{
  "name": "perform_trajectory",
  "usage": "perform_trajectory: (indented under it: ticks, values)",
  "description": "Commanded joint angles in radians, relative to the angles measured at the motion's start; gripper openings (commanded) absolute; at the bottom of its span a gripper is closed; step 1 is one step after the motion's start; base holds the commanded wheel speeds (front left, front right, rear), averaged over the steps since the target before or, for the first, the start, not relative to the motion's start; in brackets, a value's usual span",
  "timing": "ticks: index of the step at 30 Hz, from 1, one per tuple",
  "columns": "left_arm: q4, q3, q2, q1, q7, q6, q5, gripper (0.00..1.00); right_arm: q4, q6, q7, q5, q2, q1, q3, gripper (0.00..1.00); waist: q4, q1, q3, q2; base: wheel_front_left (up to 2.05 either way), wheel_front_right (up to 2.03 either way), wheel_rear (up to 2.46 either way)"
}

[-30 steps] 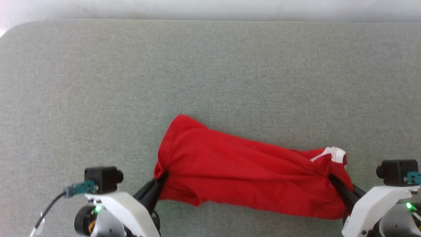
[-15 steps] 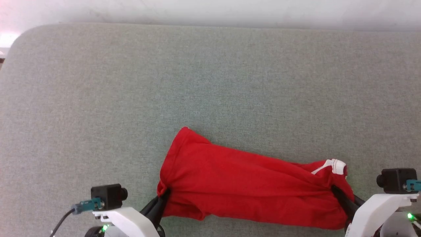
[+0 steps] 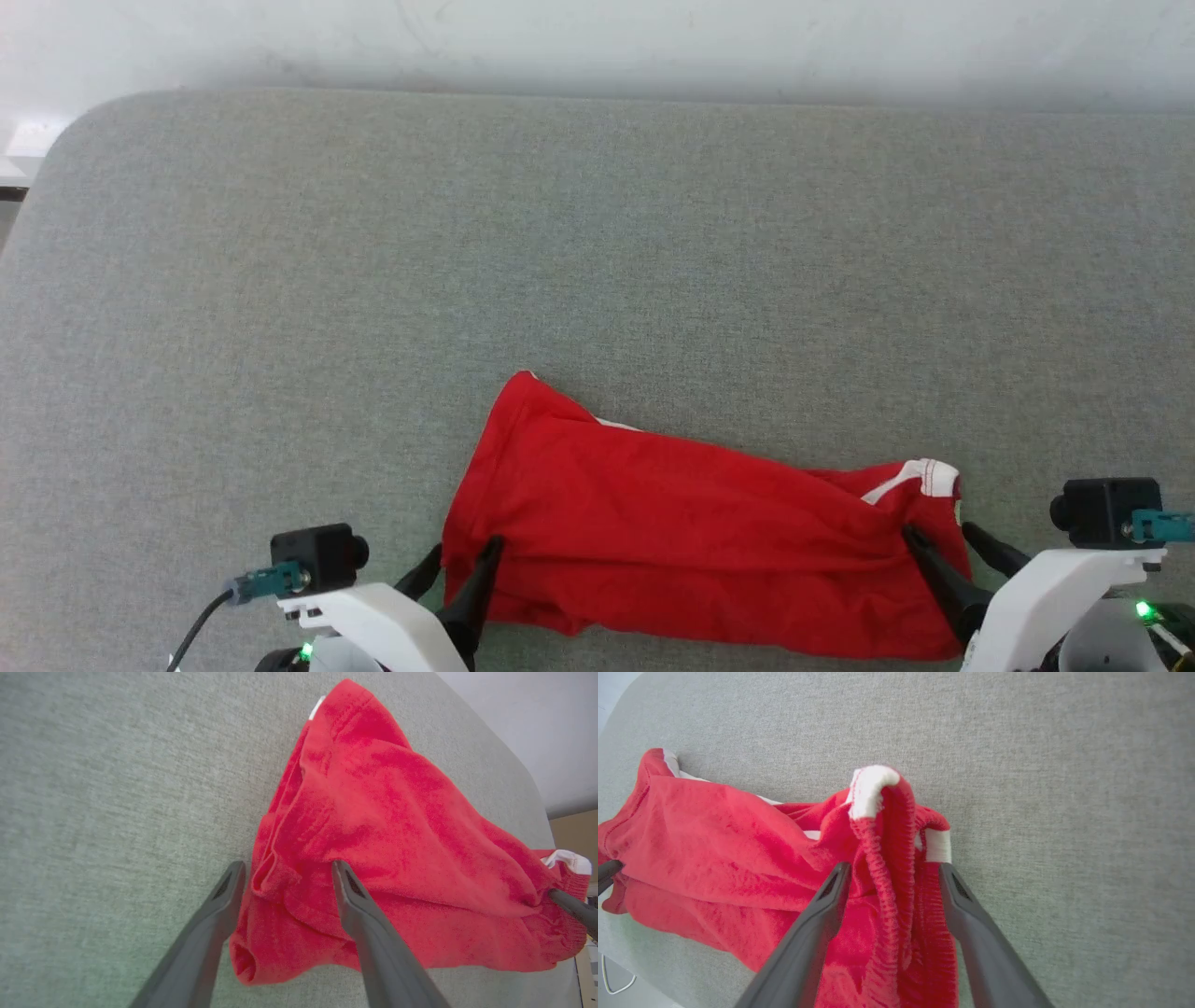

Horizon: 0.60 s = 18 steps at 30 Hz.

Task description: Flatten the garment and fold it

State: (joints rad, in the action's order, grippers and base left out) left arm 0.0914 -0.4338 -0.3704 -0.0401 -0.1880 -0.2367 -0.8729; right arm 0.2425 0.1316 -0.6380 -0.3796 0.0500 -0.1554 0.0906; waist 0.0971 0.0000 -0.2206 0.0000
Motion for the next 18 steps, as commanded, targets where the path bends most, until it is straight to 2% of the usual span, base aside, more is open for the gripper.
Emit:
perform_trajectory:
  ticks: [1,5,9,16,18]
  values:
    - [0.0,0.007,0.003,0.008,0.011,0.009,-0.003,1.0,0.009,-0.001,0.004,-0.003,0.0,-0.001,0.0,1.0,0.0,0.0,0.004,0.0,0.0,0.0,0.0]
    - [0.039,0.04,-0.003,-0.014,0.056,0.005,-0.005,1.0,0.054,-0.001,0.011,-0.012,0.0,-0.018,0.014,1.0,-0.002,0.0,0.017,0.0,0.0,0.0,0.0]
    - [0.103,0.101,-0.022,-0.033,0.151,-0.02,0.036,1.0,0.099,-0.001,0.06,-0.011,0.0,-0.034,0.06,1.0,-0.004,0.0,0.031,0.0,0.0,0.0,0.0]
    - [0.144,0.157,-0.041,-0.032,0.389,-0.039,0.201,1.0,0.085,-0.001,0.132,-0.022,0.0,-0.078,0.086,1.0,-0.01,0.0,0.058,0.0,0.0,0.0,0.0]
    - [0.146,0.174,-0.024,-0.03,0.427,-0.056,0.249,1.0,0.064,-0.001,0.138,-0.029,0.0,-0.092,0.073,1.0,-0.011,0.0,0.064,0.0,0.0,0.0,0.0]
